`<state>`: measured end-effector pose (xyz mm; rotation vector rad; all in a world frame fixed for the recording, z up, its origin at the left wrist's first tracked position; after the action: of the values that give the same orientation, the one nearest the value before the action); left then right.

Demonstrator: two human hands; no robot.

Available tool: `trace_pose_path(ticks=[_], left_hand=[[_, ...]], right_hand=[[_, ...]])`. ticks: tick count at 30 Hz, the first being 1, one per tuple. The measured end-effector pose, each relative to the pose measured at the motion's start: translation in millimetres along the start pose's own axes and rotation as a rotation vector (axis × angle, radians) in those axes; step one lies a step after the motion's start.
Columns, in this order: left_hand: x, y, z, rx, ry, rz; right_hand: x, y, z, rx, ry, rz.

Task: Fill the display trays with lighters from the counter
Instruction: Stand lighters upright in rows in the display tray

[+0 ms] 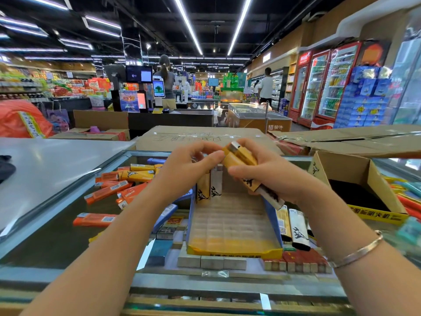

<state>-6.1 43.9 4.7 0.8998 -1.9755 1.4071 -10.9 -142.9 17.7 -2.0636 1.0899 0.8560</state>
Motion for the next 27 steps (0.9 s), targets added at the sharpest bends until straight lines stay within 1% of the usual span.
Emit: trace_pose_path(ticks=[3,6,8,10,13,16,19,23,27], left_hand=[[-0.7,-0.1,2.7,-0.022,0.046,-0.029],[-1.6,-1.0,1.2,-0.03,0.12,-0.066],[-1.1,-2.0,-2.5,-0.016,0.205,-0.071],[0.1,-3.2,-9.2,0.035,0.24,-0.051],[1.8,-3.3,-19.4,0.084,0.157,-0.002],[2.0,-1.3,-23.0,0.052,0.008,0.036],[-1.5,0.1,-21.6,-0.012,-0.14,0.018],[-6.9,-0.1,-19.9,-0.074,-0.252,0.014],[-8.1,-0.1,-21.4,-0.068,-0.334,0.047]], right_hand=[[-0.4,-1.5,5.6,-0.005,0.072,-0.027],[-0.6,-2.4,9.1,0.015,0.075,-0.056],[-1.6,-3.3,10.2,0.048,0.022,-0.055],[-1.7,-5.3,7.9,0.099,-0.086,-0.049],[0.2,-7.3,0.5,0.205,-0.195,-0.031],[5.5,-8.9,-3.7,0.269,-0.244,0.005],[8.9,-10.8,-4.3,0.285,-0.258,0.024],[9.6,-11.7,-4.2,0.28,-0.281,0.036],[10.1,-11.4,-4.1,0.272,-0.3,0.044]])
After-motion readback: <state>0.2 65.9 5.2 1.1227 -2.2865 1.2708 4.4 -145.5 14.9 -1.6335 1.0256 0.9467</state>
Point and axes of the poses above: each hand's wrist, its own y-axis away from the middle knuckle, its own z-axis out of the palm, x = y × z, the point moved 1 cm from there along -y, towards the middle knuckle, and after that the axes turned 9 degrees about y, right-handed, at the moved point
